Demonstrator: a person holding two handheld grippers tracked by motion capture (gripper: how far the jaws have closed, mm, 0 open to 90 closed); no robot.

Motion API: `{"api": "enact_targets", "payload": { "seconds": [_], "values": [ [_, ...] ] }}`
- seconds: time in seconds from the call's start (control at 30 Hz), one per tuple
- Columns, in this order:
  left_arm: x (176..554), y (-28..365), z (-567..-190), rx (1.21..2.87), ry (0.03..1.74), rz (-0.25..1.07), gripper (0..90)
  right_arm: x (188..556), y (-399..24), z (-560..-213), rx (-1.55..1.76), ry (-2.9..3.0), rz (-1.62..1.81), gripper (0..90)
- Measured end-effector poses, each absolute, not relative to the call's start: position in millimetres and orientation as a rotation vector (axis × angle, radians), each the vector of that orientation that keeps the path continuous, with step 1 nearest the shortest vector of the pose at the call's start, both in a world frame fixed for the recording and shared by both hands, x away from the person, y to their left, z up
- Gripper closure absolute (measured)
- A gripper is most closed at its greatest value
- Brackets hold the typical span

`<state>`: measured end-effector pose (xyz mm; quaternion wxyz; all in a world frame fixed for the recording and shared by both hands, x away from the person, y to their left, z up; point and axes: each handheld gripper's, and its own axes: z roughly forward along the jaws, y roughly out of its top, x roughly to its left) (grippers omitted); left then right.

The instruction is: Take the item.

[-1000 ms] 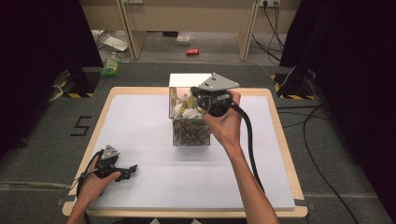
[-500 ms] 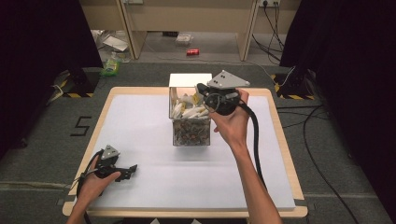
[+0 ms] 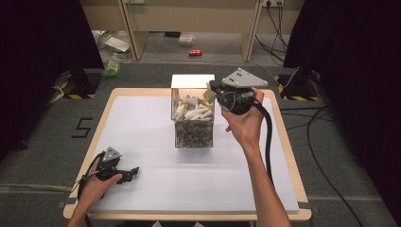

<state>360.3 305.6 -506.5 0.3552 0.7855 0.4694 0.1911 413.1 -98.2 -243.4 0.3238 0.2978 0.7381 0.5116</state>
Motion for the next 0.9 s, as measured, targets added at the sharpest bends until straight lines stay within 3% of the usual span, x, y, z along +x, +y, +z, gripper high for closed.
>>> {"api": "enact_targets", "payload": {
  "seconds": [0.9],
  "values": [
    [360.3,305.6,-506.5,2.030,1.213,0.494,3.4,426.8,-158.7,-254.5,0.937,1.835,1.306,90.0]
  ]
}}
